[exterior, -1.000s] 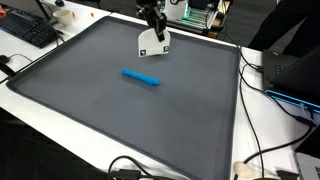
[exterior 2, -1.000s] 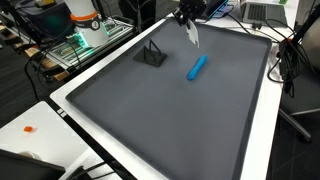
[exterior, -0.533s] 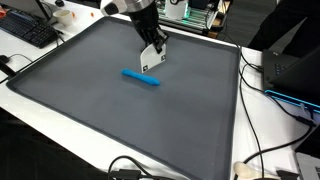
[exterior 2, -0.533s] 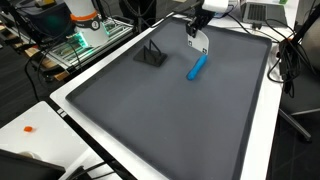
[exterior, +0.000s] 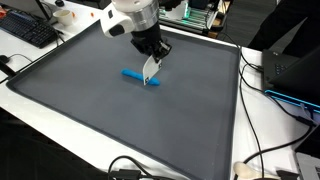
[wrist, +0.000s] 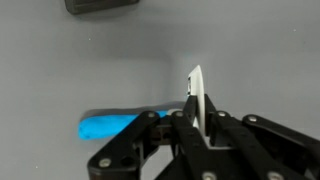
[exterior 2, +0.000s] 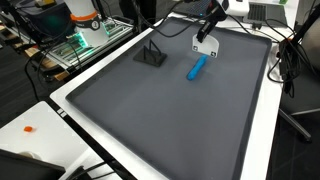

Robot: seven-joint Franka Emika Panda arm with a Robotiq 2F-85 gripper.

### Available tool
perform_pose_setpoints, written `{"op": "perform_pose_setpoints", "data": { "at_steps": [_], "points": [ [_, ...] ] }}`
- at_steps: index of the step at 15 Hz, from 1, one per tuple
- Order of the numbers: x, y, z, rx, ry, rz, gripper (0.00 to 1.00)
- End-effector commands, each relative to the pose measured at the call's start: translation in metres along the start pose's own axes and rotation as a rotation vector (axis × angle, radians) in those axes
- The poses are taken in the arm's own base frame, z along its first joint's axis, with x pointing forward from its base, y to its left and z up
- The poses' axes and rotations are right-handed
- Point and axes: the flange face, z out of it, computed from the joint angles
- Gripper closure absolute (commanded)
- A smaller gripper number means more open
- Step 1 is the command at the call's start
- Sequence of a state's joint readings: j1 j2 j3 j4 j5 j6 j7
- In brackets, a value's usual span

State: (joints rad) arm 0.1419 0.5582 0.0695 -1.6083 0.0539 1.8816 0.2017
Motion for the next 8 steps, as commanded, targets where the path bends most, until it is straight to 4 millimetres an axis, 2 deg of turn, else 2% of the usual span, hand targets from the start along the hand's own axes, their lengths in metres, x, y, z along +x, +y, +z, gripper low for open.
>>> {"op": "perform_pose_setpoints", "data": {
  "at_steps": [1,8],
  "points": [
    [0.0098,-0.0014,0.0022,-0.051,-0.004,-0.050,0.98],
    [0.0175,-0.0060,0.0100,-0.076,0.000,-0.100,0.98]
  ]
}}
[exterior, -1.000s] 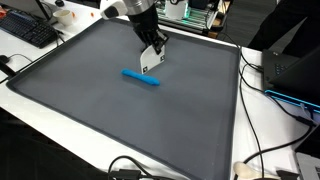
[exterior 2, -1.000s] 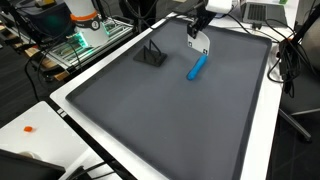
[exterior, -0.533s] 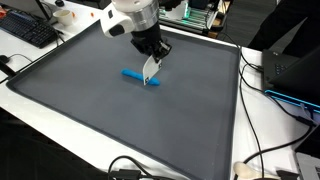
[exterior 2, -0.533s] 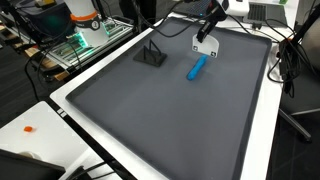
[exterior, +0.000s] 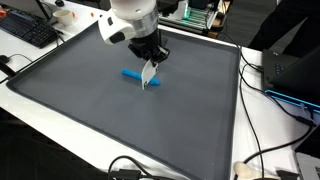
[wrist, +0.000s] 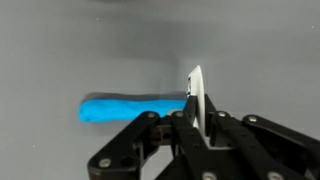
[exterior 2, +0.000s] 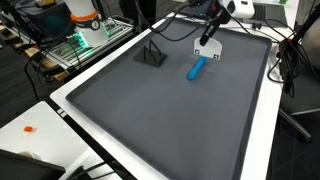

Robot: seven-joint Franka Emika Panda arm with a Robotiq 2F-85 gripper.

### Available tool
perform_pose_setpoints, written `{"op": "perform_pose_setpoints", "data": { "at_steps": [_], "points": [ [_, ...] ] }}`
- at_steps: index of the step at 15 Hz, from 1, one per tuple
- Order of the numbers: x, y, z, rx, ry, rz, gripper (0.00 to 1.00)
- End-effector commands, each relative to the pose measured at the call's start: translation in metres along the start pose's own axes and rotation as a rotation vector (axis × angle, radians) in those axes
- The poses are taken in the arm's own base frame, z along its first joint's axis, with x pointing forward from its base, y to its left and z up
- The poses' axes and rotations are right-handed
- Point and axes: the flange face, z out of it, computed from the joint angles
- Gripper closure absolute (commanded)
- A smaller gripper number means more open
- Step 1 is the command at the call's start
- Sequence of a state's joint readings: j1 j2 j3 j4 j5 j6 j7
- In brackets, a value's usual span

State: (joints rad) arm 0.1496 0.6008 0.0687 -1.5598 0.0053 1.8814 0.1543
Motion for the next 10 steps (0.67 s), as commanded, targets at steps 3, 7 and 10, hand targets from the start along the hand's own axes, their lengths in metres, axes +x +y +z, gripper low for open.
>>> {"op": "perform_pose_setpoints", "data": {
  "at_steps": [3,7,10],
  "points": [
    [0.009,-0.006,0.010,-0.044,-0.016,-0.043,0.98],
    [0.014,-0.011,0.019,-0.077,-0.027,-0.058,0.98],
    [0.017,-0.016,0.028,-0.092,-0.048,-0.066,0.98]
  ]
}}
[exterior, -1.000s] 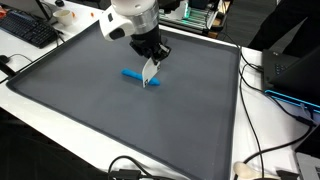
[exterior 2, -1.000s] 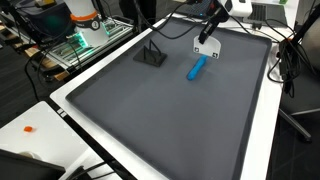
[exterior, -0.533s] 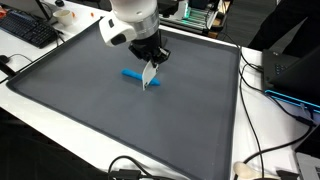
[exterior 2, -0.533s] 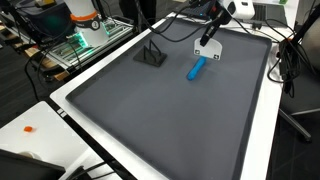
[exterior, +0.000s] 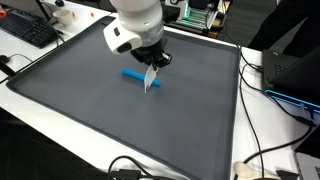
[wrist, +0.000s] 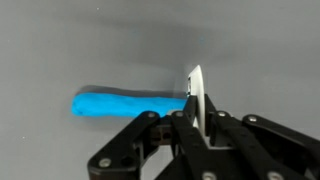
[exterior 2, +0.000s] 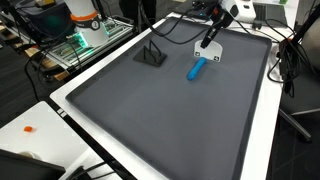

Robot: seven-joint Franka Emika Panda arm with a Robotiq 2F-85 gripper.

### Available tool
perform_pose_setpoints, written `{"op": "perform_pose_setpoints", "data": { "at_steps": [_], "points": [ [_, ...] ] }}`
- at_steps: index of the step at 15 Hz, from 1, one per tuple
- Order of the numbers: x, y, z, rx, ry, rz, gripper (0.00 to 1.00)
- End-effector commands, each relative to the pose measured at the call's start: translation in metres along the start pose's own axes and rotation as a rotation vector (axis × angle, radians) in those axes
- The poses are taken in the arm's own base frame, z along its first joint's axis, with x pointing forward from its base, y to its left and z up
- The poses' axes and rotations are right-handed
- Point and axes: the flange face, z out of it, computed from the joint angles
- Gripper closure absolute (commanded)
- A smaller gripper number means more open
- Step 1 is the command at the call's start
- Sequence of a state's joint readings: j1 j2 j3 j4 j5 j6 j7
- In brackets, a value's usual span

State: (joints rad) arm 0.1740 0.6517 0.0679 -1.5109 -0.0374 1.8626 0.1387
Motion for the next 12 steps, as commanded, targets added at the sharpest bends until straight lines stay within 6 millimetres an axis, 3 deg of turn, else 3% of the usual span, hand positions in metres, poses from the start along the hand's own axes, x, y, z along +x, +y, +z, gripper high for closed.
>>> {"op": "perform_pose_setpoints", "data": {
  "at_steps": [1,12],
  "points": [
    [0.009,-0.004,0.018,-0.048,-0.043,-0.020,0.98],
    [0.019,-0.004,0.035,-0.012,-0.105,-0.037,0.98]
  ]
}}
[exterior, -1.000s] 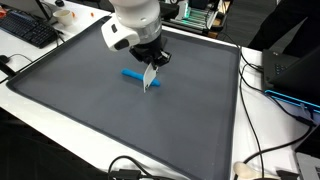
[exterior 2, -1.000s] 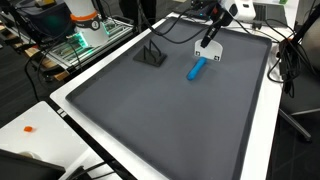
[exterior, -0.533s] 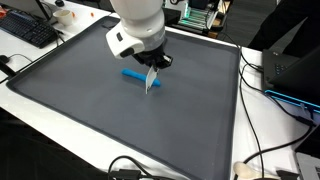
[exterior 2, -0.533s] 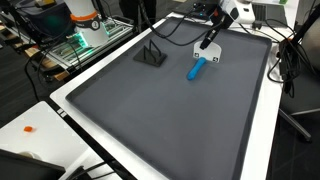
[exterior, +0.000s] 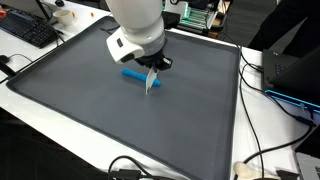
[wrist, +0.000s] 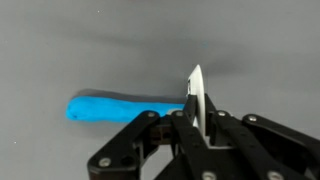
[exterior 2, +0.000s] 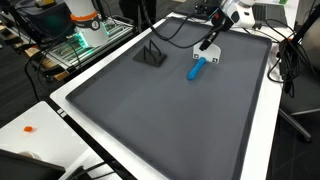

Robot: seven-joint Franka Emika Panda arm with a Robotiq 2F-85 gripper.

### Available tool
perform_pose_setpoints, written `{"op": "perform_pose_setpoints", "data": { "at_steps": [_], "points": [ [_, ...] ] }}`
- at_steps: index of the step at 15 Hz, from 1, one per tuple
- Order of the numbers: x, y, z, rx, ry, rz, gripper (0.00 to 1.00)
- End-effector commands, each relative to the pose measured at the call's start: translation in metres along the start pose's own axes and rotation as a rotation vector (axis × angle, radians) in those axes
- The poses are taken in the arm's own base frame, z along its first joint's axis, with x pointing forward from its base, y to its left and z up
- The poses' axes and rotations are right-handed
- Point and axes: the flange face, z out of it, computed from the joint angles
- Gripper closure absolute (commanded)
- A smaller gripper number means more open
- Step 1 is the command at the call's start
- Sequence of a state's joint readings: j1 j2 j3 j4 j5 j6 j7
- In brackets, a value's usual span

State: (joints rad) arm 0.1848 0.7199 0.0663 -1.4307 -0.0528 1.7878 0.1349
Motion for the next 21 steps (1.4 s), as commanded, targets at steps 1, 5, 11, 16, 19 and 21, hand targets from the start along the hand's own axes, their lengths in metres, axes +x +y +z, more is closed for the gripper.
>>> {"op": "perform_pose_setpoints", "data": {
  "at_steps": [1,5,11,16,19,21],
  "points": [
    [0.011,0.002,0.020,0.021,-0.053,-0.031,0.98],
    [0.015,0.005,0.024,0.029,-0.107,-0.033,0.98],
    [0.023,0.012,0.023,0.119,-0.145,-0.052,0.98],
    [0.024,0.023,0.015,0.171,-0.151,-0.039,0.98],
    [0.023,0.024,0.014,0.194,-0.159,-0.035,0.98],
    [0.022,0.025,0.013,0.217,-0.164,-0.034,0.98]
  ]
}}
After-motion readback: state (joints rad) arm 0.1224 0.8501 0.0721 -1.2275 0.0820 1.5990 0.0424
